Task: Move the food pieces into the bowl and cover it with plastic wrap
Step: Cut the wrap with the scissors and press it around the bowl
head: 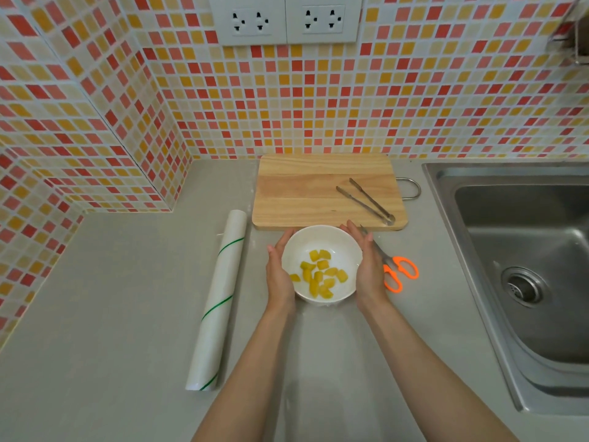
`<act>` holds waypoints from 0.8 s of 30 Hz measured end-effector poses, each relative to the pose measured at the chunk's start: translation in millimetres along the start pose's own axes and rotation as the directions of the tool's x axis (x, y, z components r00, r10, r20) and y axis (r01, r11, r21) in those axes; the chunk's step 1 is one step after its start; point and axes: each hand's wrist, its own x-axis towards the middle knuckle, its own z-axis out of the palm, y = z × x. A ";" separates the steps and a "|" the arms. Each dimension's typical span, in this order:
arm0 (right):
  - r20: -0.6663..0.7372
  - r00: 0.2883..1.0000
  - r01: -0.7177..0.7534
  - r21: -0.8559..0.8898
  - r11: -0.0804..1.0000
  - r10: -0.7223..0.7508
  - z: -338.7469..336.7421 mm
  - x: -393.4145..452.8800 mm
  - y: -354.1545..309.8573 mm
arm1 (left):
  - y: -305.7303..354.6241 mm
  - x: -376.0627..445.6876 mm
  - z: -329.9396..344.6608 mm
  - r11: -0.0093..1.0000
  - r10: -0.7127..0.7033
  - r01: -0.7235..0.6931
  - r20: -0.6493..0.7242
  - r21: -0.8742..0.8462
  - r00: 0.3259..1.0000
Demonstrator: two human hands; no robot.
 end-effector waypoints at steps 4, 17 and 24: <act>0.003 1.000 -0.010 0.035 0.999 0.010 -2.7 2.0 5.9 | -1.8 5.3 0.2 1.000 -0.018 0.019 0.018 -0.023 1.000; 0.075 0.997 -0.001 0.013 1.000 0.000 -13.8 -0.6 8.3 | 11.9 16.8 -3.2 0.982 0.040 -0.041 0.011 0.184 0.999; 0.127 0.990 0.077 -0.177 0.981 -0.055 -12.9 24.5 -13.1 | 1.7 -15.7 5.0 0.962 0.183 -0.158 -0.092 0.224 0.979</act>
